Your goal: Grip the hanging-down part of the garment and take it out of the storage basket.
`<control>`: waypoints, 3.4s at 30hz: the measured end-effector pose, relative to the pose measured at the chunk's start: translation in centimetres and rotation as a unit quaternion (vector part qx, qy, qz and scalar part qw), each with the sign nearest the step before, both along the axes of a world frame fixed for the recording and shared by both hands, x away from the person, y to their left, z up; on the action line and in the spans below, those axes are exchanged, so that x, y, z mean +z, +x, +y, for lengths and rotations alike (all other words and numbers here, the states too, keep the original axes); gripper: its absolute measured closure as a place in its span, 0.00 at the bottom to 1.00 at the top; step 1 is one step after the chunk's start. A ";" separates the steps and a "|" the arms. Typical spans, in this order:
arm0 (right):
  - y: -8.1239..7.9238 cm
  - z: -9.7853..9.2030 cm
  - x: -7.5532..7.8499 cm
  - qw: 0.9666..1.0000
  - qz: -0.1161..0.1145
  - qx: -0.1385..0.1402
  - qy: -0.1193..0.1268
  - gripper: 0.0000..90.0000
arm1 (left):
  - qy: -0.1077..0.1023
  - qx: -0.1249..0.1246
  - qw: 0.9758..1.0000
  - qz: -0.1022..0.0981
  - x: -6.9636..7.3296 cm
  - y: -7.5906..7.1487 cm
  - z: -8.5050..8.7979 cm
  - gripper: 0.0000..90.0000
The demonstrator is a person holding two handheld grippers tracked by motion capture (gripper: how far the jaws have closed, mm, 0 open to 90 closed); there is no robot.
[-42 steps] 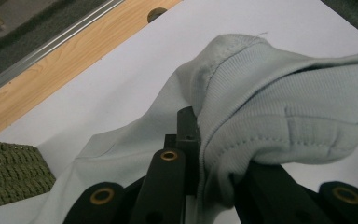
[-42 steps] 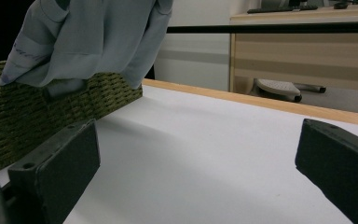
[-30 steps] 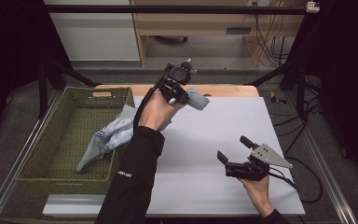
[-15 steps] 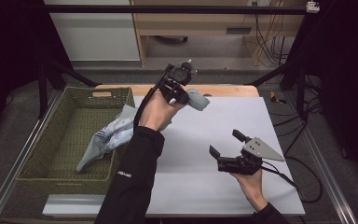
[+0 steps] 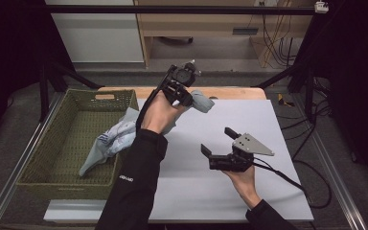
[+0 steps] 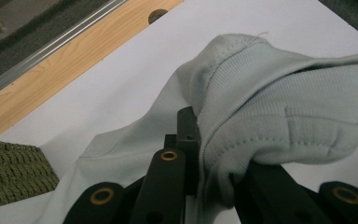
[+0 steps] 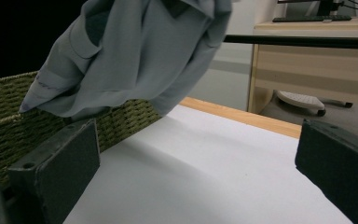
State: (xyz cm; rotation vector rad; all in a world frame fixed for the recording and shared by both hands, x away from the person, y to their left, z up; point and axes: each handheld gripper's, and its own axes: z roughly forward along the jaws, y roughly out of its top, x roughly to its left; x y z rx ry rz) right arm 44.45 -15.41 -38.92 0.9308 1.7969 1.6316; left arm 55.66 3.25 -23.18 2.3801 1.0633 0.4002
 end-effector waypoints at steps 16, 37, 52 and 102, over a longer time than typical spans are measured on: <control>1.5 4.4 0.3 1.000 -0.004 0.031 -0.002 0.00 | -0.002 0.000 1.000 -0.002 0.1 -0.1 0.1 0.92; 4.1 9.6 -0.6 0.998 0.019 0.058 0.004 0.02 | 0.007 -0.002 1.000 -0.001 0.2 -0.1 -0.2 0.92; 6.4 12.3 -1.3 0.997 0.024 0.067 0.013 0.28 | 0.009 -0.002 1.000 0.002 0.1 -0.2 -0.2 0.92; 1.6 4.0 1.3 0.995 -0.031 0.082 -0.044 0.93 | 0.007 -0.004 1.000 0.000 0.4 -0.7 0.6 0.92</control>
